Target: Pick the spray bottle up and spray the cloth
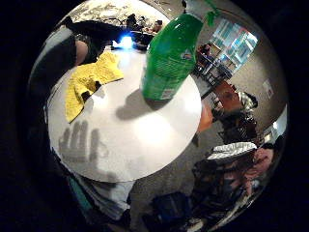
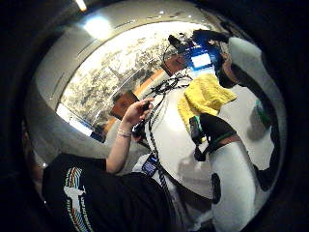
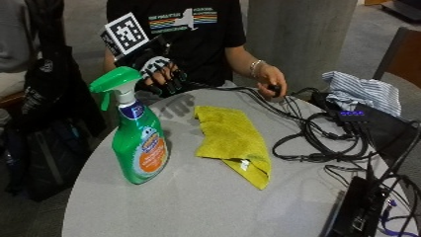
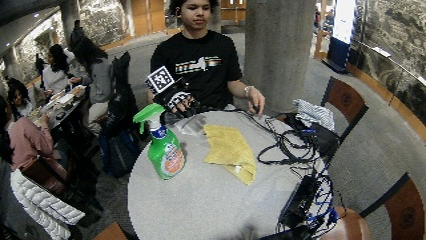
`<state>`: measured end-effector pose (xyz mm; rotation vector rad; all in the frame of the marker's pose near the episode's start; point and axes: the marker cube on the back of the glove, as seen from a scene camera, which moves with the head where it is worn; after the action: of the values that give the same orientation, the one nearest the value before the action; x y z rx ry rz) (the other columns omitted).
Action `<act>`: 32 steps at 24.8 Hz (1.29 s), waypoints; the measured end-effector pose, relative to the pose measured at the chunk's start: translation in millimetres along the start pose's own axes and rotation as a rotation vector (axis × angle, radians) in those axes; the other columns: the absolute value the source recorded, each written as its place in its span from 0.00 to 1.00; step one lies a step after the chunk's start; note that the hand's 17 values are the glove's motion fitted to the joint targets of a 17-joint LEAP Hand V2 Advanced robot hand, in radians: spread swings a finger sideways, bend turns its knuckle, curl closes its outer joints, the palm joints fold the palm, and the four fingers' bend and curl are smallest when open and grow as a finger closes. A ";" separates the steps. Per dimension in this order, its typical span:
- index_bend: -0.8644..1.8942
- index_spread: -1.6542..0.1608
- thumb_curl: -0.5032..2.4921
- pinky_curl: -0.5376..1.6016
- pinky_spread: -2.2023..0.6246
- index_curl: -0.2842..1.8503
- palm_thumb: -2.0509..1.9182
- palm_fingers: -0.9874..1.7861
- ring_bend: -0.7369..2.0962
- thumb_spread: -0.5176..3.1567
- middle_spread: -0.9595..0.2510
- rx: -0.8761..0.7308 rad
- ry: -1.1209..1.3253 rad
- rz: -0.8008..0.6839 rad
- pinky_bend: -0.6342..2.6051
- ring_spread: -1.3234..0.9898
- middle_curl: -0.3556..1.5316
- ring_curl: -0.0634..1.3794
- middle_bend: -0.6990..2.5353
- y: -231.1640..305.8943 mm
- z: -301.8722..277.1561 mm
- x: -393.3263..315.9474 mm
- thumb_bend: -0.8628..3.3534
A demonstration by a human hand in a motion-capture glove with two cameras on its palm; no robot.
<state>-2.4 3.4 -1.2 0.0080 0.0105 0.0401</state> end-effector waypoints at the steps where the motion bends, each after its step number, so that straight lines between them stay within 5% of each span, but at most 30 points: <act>1: 0.41 0.84 0.21 0.29 0.79 0.17 0.66 0.73 0.38 0.24 0.78 0.000 0.003 0.007 0.32 0.56 0.24 0.11 0.32 1.1 -0.2 -0.5 0.29; 19: 0.36 0.76 0.24 0.36 0.80 0.25 0.67 0.70 0.37 0.39 0.76 0.020 0.050 0.091 0.33 0.55 0.33 0.22 0.30 18.8 -8.7 8.5 0.26; 32: 0.32 0.74 0.25 0.39 0.80 0.22 0.66 0.64 0.40 0.40 0.77 0.213 -0.481 0.362 0.38 0.55 0.36 0.26 0.29 45.2 -16.4 35.8 0.22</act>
<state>31.4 50.1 -17.6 0.2329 -0.4683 0.3983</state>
